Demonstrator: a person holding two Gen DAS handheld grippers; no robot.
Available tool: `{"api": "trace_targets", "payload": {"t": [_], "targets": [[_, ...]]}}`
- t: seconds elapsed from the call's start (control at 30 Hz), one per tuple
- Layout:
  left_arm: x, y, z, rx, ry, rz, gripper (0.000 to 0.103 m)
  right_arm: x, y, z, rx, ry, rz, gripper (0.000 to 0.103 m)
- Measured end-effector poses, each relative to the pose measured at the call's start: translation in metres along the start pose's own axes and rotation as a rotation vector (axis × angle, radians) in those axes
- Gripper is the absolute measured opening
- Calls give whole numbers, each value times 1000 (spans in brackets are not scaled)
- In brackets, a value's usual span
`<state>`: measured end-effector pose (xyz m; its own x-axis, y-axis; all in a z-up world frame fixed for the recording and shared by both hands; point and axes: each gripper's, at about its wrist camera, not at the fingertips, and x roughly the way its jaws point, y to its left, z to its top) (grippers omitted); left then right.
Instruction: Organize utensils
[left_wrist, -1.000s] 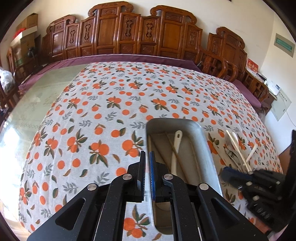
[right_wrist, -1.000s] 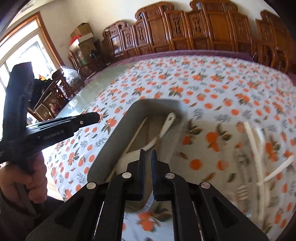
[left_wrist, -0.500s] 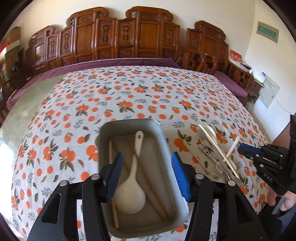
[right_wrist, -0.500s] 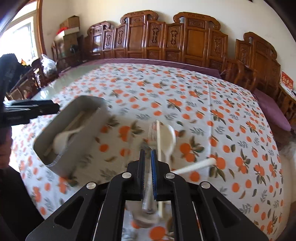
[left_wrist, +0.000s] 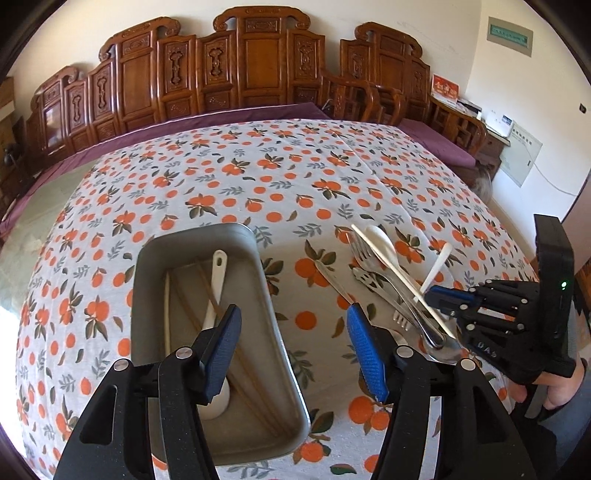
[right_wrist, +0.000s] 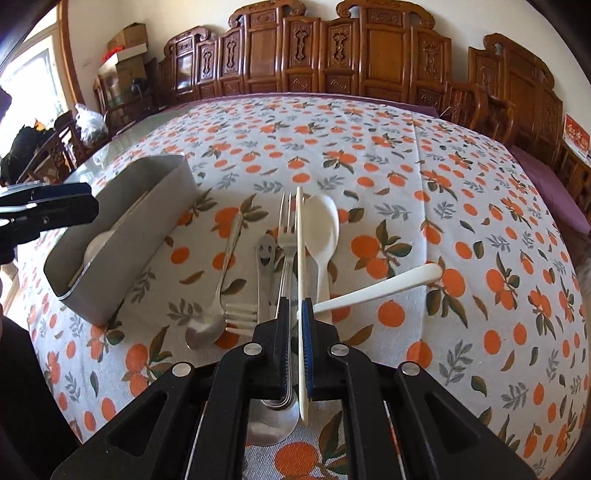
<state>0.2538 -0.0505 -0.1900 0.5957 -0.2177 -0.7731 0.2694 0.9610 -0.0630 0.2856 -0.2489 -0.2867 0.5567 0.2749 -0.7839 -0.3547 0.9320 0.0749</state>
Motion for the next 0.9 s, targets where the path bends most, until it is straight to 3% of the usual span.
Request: {"api": "trace_targets", "payload": {"t": [0.63, 0.9], "targets": [[7, -35, -10, 55, 13, -8, 57, 13, -4, -3, -14, 50, -15, 6], [12, -62, -17, 93, 8, -25, 57, -8, -23, 2, 56, -30, 20, 6]]}}
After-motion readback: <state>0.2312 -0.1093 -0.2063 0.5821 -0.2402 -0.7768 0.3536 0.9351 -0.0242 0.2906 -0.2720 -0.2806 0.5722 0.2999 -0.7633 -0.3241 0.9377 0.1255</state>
